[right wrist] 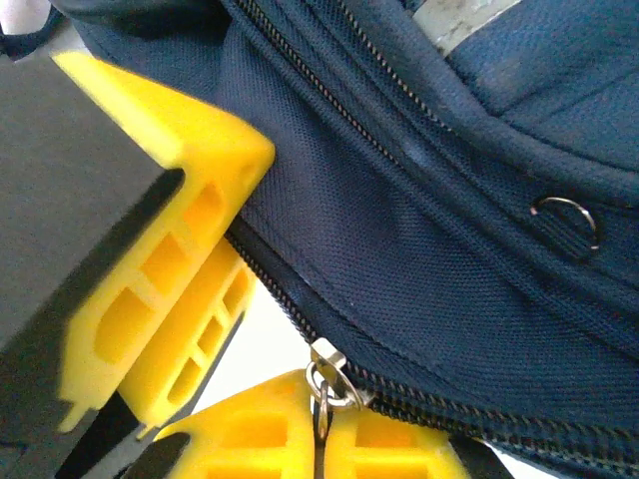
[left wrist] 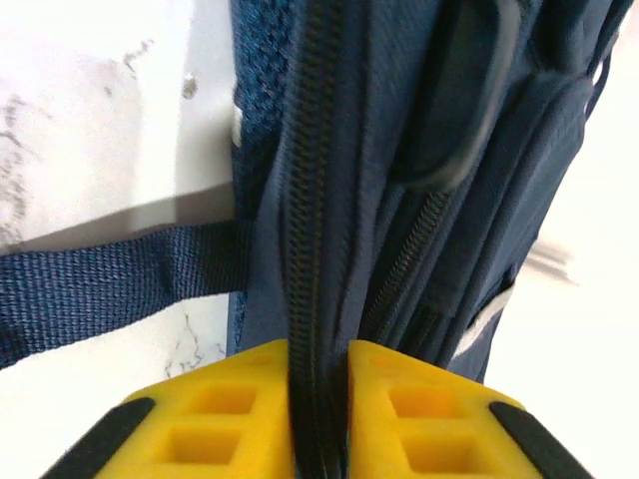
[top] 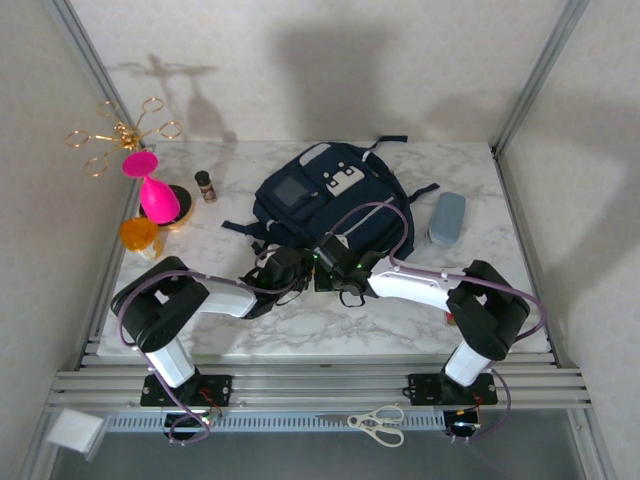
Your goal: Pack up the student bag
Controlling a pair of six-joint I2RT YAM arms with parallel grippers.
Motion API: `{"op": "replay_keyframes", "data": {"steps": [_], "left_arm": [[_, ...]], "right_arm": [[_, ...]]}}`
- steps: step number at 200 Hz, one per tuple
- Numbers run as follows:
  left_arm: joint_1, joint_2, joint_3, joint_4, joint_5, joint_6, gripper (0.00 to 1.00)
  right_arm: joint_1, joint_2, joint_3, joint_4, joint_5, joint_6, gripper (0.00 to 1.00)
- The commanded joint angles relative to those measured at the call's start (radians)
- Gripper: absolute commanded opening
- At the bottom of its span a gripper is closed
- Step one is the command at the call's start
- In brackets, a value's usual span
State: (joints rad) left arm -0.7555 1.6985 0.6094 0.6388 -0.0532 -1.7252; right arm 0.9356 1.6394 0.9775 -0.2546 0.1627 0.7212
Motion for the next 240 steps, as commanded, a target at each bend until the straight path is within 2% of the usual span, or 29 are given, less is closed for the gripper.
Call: {"op": "replay_keyframes", "data": {"steps": [1, 4, 27, 45, 57, 68, 76, 87, 101, 103, 125, 134, 159, 179, 198, 227, 240], "left_arm": [[0.035, -0.024, 0.020, -0.080, -0.084, 0.041, 0.02], [0.043, -0.032, 0.017, -0.091, -0.085, 0.054, 0.00], [0.133, -0.126, -0.007, -0.201, -0.115, 0.166, 0.00], [0.241, -0.210, -0.046, -0.246, -0.103, 0.271, 0.00], [0.328, -0.243, -0.044, -0.266, -0.060, 0.391, 0.00], [0.403, -0.255, 0.000, -0.377, -0.029, 0.493, 0.00], [0.445, -0.252, 0.021, -0.390, 0.014, 0.575, 0.00], [0.479, -0.247, 0.052, -0.423, 0.059, 0.616, 0.00], [0.481, -0.246, 0.056, -0.360, 0.146, 0.634, 0.00], [0.481, -0.247, 0.056, -0.356, 0.157, 0.632, 0.03], [0.452, -0.323, 0.023, -0.320, 0.257, 0.611, 0.42], [0.422, -0.393, -0.010, -0.346, 0.237, 0.592, 0.51], [0.296, -0.564, -0.100, -0.416, 0.169, 0.447, 0.62], [0.134, -0.609, -0.160, -0.420, 0.081, 0.259, 0.66], [0.052, -0.563, -0.181, -0.368, 0.058, 0.129, 0.68], [-0.062, -0.428, -0.102, -0.353, 0.008, 0.046, 0.69], [-0.071, -0.362, -0.057, -0.371, -0.012, 0.020, 0.70]], "right_arm": [[0.004, -0.079, -0.025, -0.070, 0.034, 0.011, 0.00], [0.002, -0.089, -0.029, -0.082, 0.039, 0.013, 0.00], [-0.004, -0.183, -0.092, -0.152, 0.067, 0.026, 0.00], [-0.039, -0.262, -0.162, -0.184, 0.043, 0.021, 0.00], [-0.084, -0.308, -0.201, -0.200, 0.021, 0.007, 0.00], [-0.120, -0.346, -0.221, -0.214, 0.017, -0.013, 0.00], [-0.131, -0.363, -0.218, -0.213, 0.017, -0.033, 0.00], [-0.132, -0.360, -0.200, -0.189, -0.002, -0.068, 0.00], [-0.127, -0.317, -0.175, -0.112, -0.084, -0.119, 0.00], [-0.125, -0.310, -0.171, -0.102, -0.092, -0.125, 0.00], [-0.098, -0.245, -0.119, -0.027, -0.152, -0.156, 0.00], [-0.080, -0.235, -0.107, -0.001, -0.150, -0.161, 0.00], [-0.070, -0.203, -0.099, 0.022, -0.163, -0.172, 0.00], [-0.070, -0.193, -0.112, 0.032, -0.163, -0.174, 0.00], [-0.070, -0.194, -0.129, 0.036, -0.153, -0.176, 0.00], [-0.070, -0.203, -0.151, 0.069, -0.163, -0.190, 0.00], [-0.070, -0.202, -0.159, 0.077, -0.158, -0.197, 0.00]]}}
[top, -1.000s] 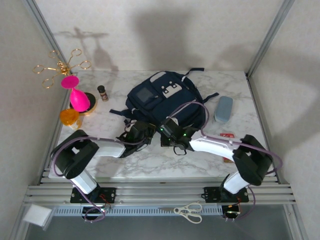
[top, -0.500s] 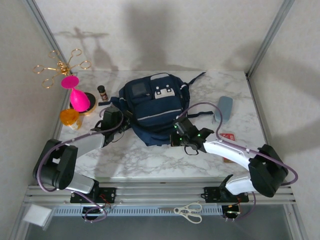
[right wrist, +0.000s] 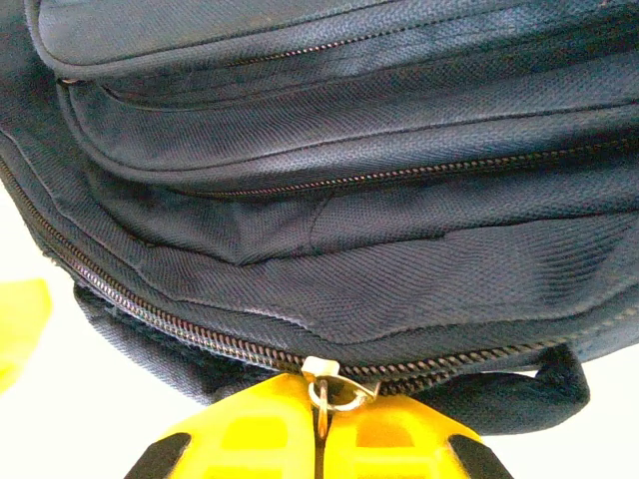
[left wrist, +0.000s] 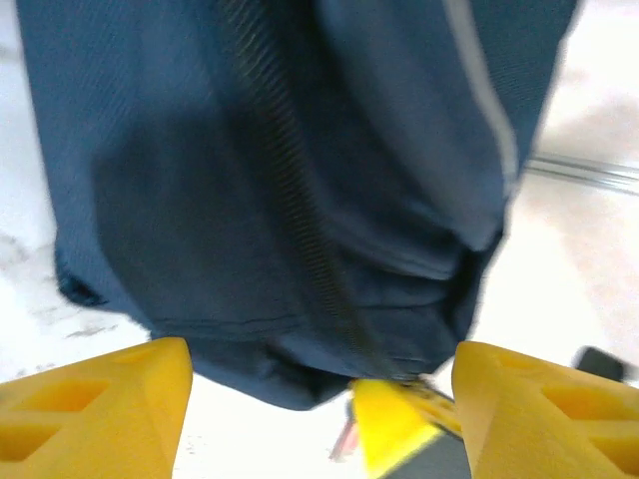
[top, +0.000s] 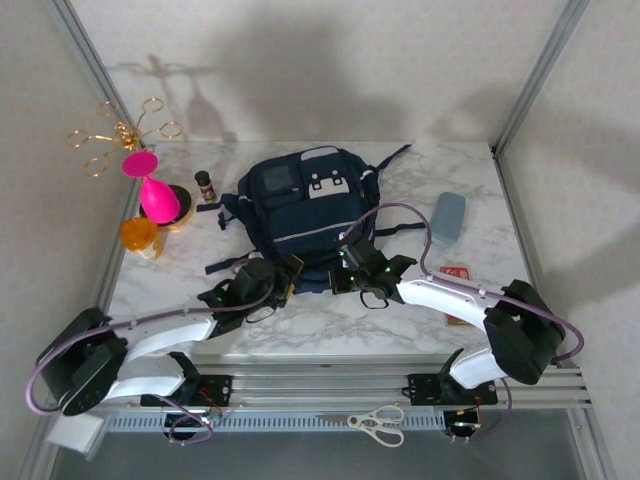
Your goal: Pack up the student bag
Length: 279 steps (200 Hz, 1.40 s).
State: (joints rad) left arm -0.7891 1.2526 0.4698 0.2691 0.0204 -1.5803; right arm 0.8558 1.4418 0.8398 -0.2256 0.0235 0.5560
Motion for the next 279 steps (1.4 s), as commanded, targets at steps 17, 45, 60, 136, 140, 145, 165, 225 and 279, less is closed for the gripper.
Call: {"op": "replay_keyframes", "data": {"steps": [17, 45, 60, 136, 140, 145, 165, 225, 279], "left_arm": [[-0.038, 0.145, 0.115, 0.013, -0.129, -0.146, 0.66], [-0.042, 0.210, 0.184, -0.102, -0.216, -0.134, 0.57], [-0.027, 0.226, 0.176, -0.113, -0.245, -0.130, 0.47], [0.254, -0.113, -0.009, -0.379, -0.338, 0.192, 0.00], [0.288, -0.140, -0.020, -0.383, -0.324, 0.238, 0.00], [0.333, -0.166, -0.032, -0.377, -0.296, 0.319, 0.00], [0.461, -0.227, -0.010, -0.456, -0.228, 0.495, 0.00], [0.377, -0.424, 0.023, -0.470, -0.013, 0.414, 0.59], [0.033, -0.315, -0.026, -0.234, -0.110, 0.002, 0.70]], "right_arm": [[0.010, 0.002, -0.026, 0.066, -0.028, -0.042, 0.00], [0.011, 0.004, -0.025, 0.065, -0.016, -0.051, 0.00], [0.008, -0.001, -0.018, 0.031, 0.023, -0.055, 0.00], [-0.140, -0.102, -0.086, -0.097, 0.141, -0.083, 0.00], [-0.154, -0.102, -0.089, -0.096, 0.143, -0.083, 0.00], [-0.156, -0.100, -0.090, -0.092, 0.148, -0.084, 0.00], [-0.156, -0.092, -0.082, -0.018, 0.077, -0.129, 0.00], [-0.051, -0.035, -0.026, 0.117, -0.045, -0.152, 0.00], [-0.047, -0.003, -0.048, 0.167, -0.083, -0.152, 0.00]]}}
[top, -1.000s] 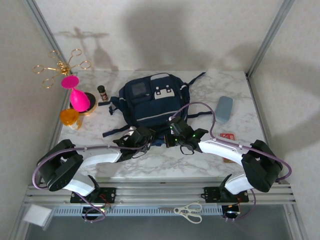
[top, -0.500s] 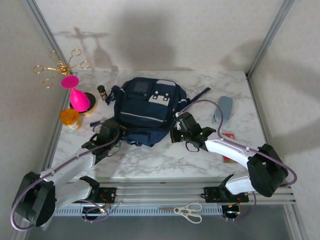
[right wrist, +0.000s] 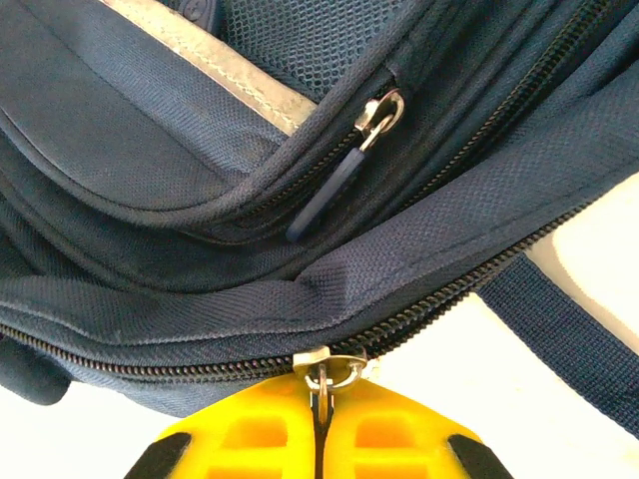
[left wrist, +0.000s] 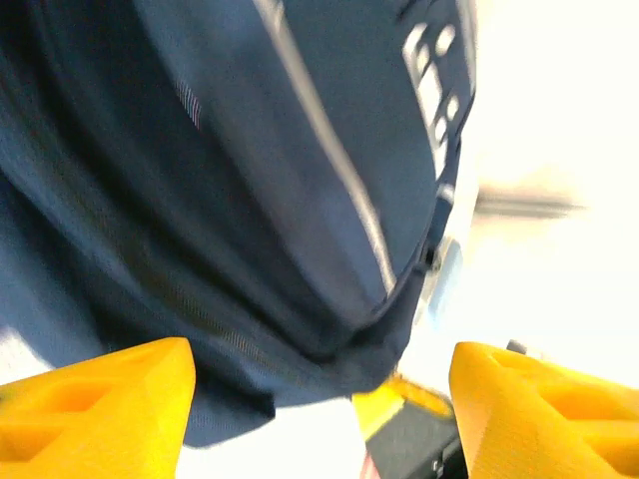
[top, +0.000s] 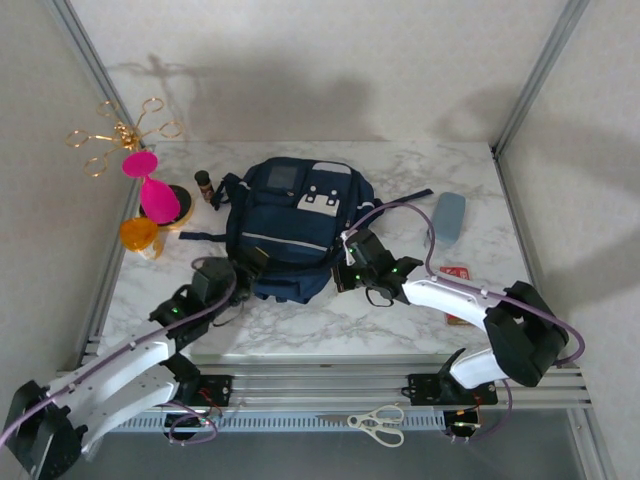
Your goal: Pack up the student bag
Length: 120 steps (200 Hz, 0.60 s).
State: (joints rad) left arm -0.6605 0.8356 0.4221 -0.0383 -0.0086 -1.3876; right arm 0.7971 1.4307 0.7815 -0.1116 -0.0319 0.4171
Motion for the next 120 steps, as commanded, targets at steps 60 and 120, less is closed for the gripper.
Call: {"op": "replay_keyframes", "data": {"steps": [60, 120], "left_arm": [[-0.139, 0.383, 0.132, 0.181, -0.169, -0.222, 0.71], [-0.110, 0.475, 0.131, 0.082, -0.250, -0.242, 0.44]], "right_arm": [[0.012, 0.005, -0.010, 0.079, -0.023, -0.025, 0.00], [0.012, 0.029, 0.004, 0.046, 0.019, -0.037, 0.00]]}}
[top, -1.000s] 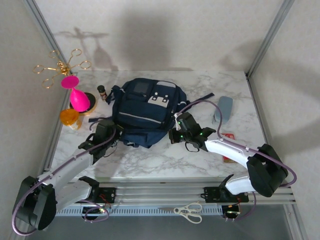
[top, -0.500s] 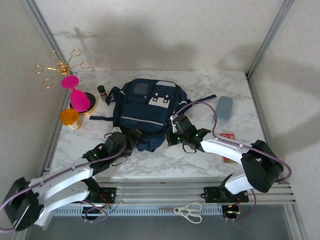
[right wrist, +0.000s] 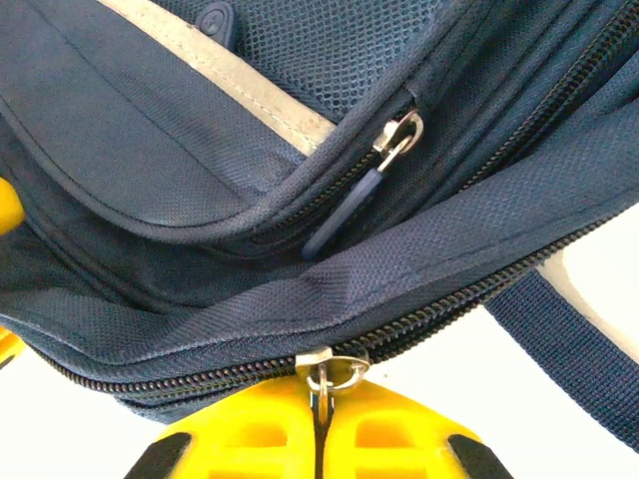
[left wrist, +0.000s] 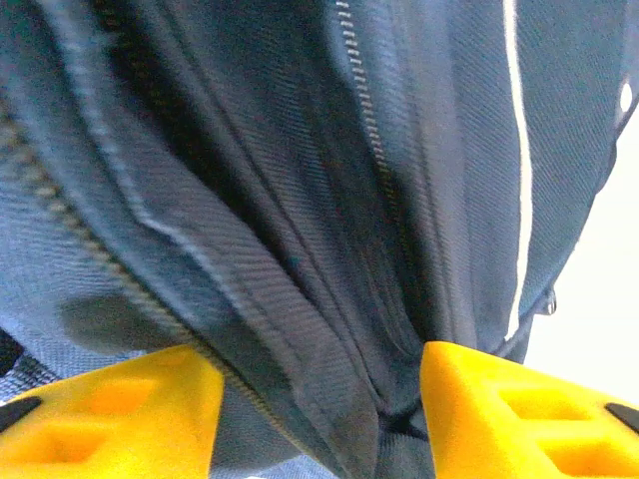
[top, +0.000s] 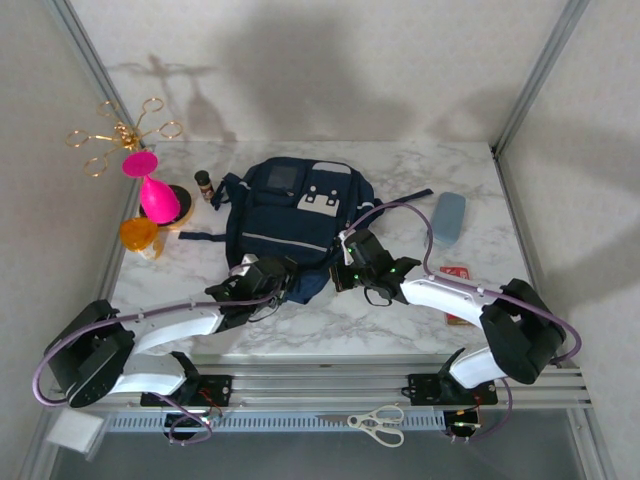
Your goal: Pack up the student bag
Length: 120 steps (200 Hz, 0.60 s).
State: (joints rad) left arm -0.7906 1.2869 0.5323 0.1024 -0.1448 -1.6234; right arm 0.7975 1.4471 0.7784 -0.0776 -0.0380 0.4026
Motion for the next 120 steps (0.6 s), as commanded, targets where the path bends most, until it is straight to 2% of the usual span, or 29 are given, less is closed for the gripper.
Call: {"op": "replay_keyframes", "data": {"steps": [1, 18, 39, 55, 99, 120], "left_arm": [[0.022, 0.024, 0.020, -0.061, -0.115, -0.004, 0.43], [0.053, 0.004, -0.005, -0.097, -0.139, 0.010, 0.26], [0.108, -0.071, -0.035, -0.166, -0.169, 0.068, 0.00], [0.157, -0.147, -0.056, -0.240, -0.181, 0.143, 0.00], [0.377, -0.327, -0.152, -0.338, -0.064, 0.393, 0.00], [0.473, -0.361, -0.149, -0.384, -0.036, 0.500, 0.00]], "right_arm": [[0.012, 0.013, 0.008, 0.011, 0.027, -0.023, 0.00], [0.007, 0.023, 0.027, -0.025, 0.080, -0.033, 0.00], [-0.008, 0.021, 0.041, -0.053, 0.128, -0.051, 0.00], [-0.053, 0.020, 0.053, -0.063, 0.140, -0.054, 0.00], [-0.191, 0.113, 0.158, -0.064, 0.225, -0.085, 0.00], [-0.228, 0.164, 0.205, -0.082, 0.273, -0.076, 0.00]]}}
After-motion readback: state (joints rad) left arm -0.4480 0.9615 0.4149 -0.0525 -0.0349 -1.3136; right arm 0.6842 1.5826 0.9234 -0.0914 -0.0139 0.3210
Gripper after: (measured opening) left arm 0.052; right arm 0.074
